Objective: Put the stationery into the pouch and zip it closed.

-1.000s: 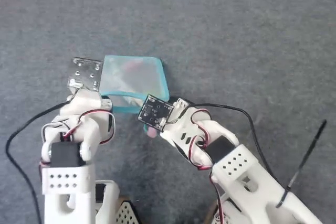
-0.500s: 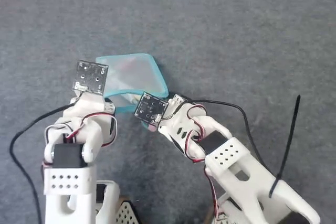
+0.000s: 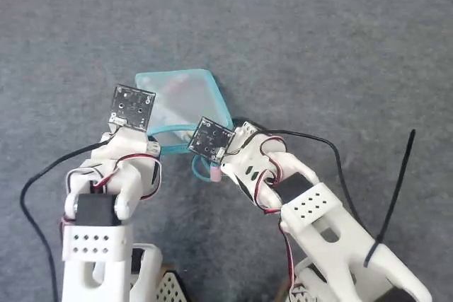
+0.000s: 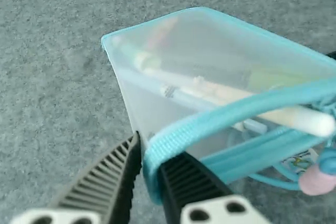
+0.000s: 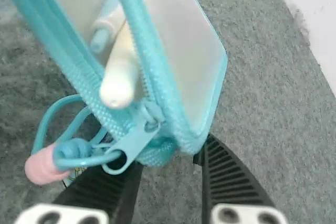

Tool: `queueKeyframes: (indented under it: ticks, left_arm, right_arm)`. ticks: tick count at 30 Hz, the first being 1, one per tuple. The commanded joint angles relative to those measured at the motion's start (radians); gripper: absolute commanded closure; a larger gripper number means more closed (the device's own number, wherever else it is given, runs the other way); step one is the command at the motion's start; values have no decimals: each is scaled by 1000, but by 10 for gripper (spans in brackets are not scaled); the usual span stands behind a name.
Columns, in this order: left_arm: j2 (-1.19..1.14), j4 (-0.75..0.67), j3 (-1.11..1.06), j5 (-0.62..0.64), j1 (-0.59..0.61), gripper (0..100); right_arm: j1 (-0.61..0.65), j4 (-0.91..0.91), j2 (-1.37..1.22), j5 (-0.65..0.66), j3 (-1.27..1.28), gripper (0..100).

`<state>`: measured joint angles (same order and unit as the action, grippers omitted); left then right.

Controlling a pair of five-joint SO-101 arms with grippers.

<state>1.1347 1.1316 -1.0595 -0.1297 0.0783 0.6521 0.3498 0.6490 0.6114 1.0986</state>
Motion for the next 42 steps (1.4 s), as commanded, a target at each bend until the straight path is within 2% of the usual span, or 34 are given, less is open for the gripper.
queueKeyframes:
  ticks: [1, 5, 7, 14, 18, 24, 26, 28, 36, 39, 42]
  left_arm:
    - [18, -25, 5, -11, -15, 989]
    - [18, -25, 5, -11, -15, 989]
    - [18, -26, 5, -11, -15, 989]
    - [18, -25, 5, -11, -15, 989]
    - [18, -25, 4, -11, -15, 989]
    - [18, -25, 4, -11, -17, 989]
    - [18, -25, 4, -11, -17, 989]
    - [18, -25, 4, -11, -17, 989]
    - [26, -28, 2, -11, -17, 988]
    - [38, -31, 24, -8, -9, 968]
    - [152, 6, 42, -3, -8, 881]
  right_arm:
    - [2, -25, 18, 21, -74, 862]
    - [-81, 7, 71, 20, -72, 861]
    - [-84, 24, 124, 20, -72, 861]
    - [41, 56, 203, 21, -71, 861]
    - [56, 54, 203, 23, -74, 862]
    - [93, 64, 205, 120, -74, 864]
    - [110, 62, 203, 124, -74, 894]
    - [111, 61, 200, 120, -72, 990]
    - [53, 68, 114, 118, -87, 992]
    - [-10, 173, 114, 64, -176, 992]
    - [-62, 366, 114, -21, -318, 991]
